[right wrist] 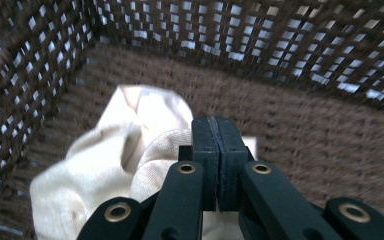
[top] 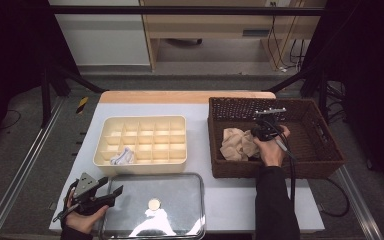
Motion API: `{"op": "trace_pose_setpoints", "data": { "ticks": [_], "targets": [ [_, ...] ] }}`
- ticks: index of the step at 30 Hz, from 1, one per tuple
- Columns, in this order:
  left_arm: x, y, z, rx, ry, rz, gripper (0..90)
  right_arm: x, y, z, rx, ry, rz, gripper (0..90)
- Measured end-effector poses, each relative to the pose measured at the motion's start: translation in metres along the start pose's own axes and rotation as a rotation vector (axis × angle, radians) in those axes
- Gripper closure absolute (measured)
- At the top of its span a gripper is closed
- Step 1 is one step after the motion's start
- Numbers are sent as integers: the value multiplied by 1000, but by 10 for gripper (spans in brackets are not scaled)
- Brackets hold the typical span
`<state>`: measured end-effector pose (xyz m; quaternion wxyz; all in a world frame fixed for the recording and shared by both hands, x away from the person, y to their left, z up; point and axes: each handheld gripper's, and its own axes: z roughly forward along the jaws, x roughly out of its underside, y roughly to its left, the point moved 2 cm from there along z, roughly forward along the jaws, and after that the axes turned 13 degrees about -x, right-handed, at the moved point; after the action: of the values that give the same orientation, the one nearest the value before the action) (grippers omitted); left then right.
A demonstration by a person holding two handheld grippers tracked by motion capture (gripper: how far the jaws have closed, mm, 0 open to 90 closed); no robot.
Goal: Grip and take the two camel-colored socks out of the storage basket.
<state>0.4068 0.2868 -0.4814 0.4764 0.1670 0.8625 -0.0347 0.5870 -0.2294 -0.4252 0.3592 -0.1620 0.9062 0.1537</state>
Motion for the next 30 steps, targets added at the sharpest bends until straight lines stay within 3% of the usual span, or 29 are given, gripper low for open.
{"op": "trace_pose_setpoints", "data": {
  "ticks": [6,13,18,23,25,26,30],
  "targets": [
    [0,0,0,1,-1,-3,328,-7,4,-14,5,-116,-30,898],
    [0,0,0,1,1,1,328,-16,13,-30,-10,-174,-71,899],
    [0,-1,0,3,1,3,328,-14,15,-22,-23,-145,-72,898],
    [0,0,0,2,2,-1,328,-12,18,3,-48,-78,-58,888],
    [0,0,1,4,3,-2,328,-10,18,11,-65,-17,-44,835],
    [0,0,0,4,2,-2,328,-10,18,12,-52,-11,-53,808],
    [0,0,0,3,2,-3,328,-10,17,4,-54,-46,-55,688]
  ]
}}
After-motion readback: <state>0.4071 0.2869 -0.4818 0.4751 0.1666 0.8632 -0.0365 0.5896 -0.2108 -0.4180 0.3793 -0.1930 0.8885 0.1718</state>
